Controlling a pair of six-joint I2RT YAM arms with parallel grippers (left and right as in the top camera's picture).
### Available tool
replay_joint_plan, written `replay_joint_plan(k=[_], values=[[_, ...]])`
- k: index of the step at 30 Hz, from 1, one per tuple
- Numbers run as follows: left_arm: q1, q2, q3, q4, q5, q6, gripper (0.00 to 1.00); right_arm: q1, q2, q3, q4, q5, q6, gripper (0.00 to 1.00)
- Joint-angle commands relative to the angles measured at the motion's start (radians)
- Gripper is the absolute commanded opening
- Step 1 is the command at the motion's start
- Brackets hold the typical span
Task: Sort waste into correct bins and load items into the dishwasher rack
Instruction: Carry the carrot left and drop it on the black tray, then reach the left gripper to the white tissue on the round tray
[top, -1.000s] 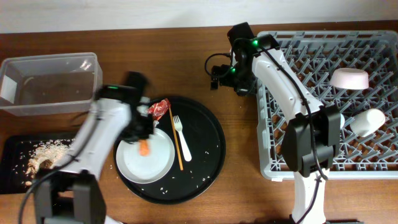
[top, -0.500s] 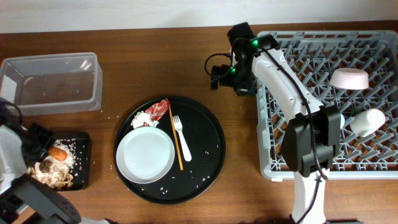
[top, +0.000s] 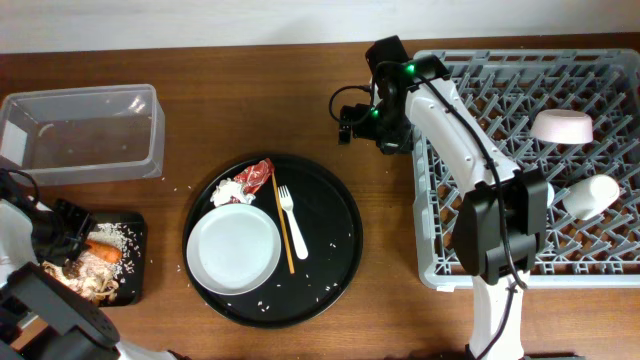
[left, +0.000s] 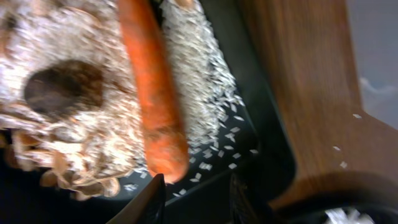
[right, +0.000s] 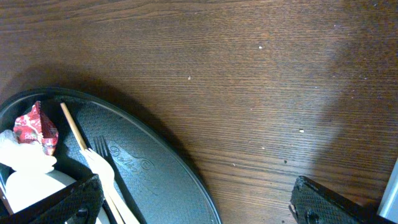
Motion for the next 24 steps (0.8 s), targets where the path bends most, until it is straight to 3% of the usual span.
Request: replay_joint_plan(k=[1, 4, 9, 14, 16, 18, 20, 24], values=[[0.000, -0.084, 0.004, -0.025, 0.120, 0.027, 0.34, -0.004, 0.011, 0.012, 0.000, -0.004, 0.001, 0.99], [-0.050, -0.161, 0.004, -0.061, 0.149, 0.045, 0.33, -0.004, 0.011, 0.012, 0.000, -0.004, 0.001, 0.99], [-0.292, -0.243, 0.004, -0.122, 0.180, 0.044, 0.34, -0.004, 0.011, 0.012, 0.000, -0.004, 0.001, 0.99], [-0.574, -0.238, 0.003, -0.042, 0.214, 0.044, 0.75, -0.004, 0.011, 0.012, 0.000, -0.004, 0.001, 0.99], [-0.682, -0.225, 0.003, 0.019, 0.122, 0.016, 0.71, -0.004, 0.011, 0.012, 0.000, -0.004, 0.001, 0.99], [-0.756, -0.196, 0.003, 0.040, -0.039, -0.131, 0.70, -0.004, 0.011, 0.012, 0.000, -0.004, 0.001, 0.99], [-0.793, -0.150, 0.003, 0.094, -0.048, -0.148, 0.70, -0.004, 0.011, 0.012, 0.000, -0.004, 0.001, 0.99], [-0.814, -0.018, 0.003, 0.164, -0.053, -0.148, 0.61, -0.004, 0.011, 0.012, 0.000, -0.004, 0.001, 0.99]])
